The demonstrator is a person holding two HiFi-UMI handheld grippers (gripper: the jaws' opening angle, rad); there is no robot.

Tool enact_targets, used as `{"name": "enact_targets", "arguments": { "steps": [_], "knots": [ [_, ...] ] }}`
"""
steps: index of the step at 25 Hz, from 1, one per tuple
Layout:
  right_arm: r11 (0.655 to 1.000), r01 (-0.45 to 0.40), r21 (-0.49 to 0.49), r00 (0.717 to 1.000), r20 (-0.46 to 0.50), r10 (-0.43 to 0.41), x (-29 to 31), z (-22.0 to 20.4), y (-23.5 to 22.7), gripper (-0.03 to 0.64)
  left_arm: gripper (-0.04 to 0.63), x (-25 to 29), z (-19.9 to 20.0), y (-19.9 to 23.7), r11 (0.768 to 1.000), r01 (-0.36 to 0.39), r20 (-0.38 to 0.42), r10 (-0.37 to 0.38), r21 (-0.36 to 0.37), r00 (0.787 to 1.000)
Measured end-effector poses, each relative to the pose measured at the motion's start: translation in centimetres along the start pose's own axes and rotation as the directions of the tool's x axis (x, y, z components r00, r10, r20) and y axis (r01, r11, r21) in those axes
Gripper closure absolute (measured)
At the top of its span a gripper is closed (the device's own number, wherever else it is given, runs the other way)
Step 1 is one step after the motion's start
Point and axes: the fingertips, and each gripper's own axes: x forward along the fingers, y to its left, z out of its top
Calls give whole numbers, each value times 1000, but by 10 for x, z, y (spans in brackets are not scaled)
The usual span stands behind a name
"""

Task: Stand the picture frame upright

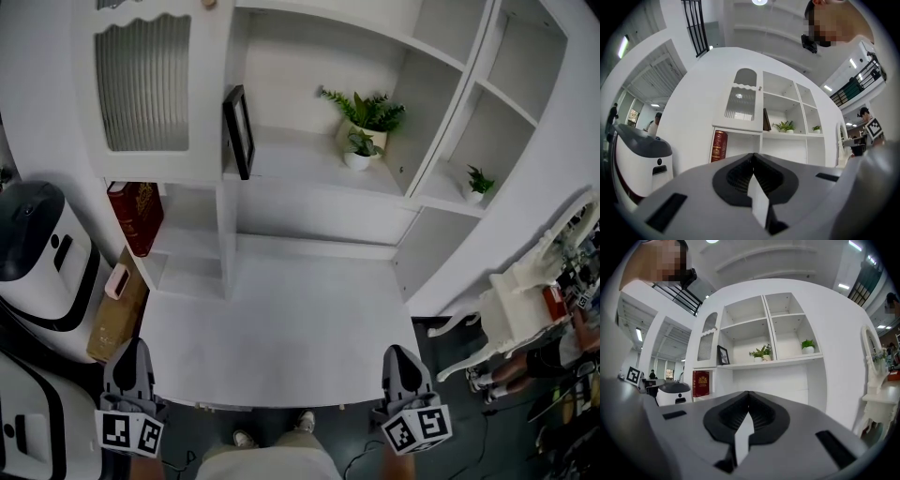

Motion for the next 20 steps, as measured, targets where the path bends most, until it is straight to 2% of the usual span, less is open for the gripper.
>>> {"name": "enact_targets", "arguments": {
  "steps": [11, 20],
  "knots": [
    [999, -46, -10, 999, -22, 46, -2, -1, 19, 607, 578, 12, -1, -20, 998, 51, 12, -51, -28, 999],
    [998, -66, -14, 997, -38, 65, 0, 0, 24, 607, 578, 13, -7, -22, 997, 50, 5, -49, -53, 999]
  ]
}}
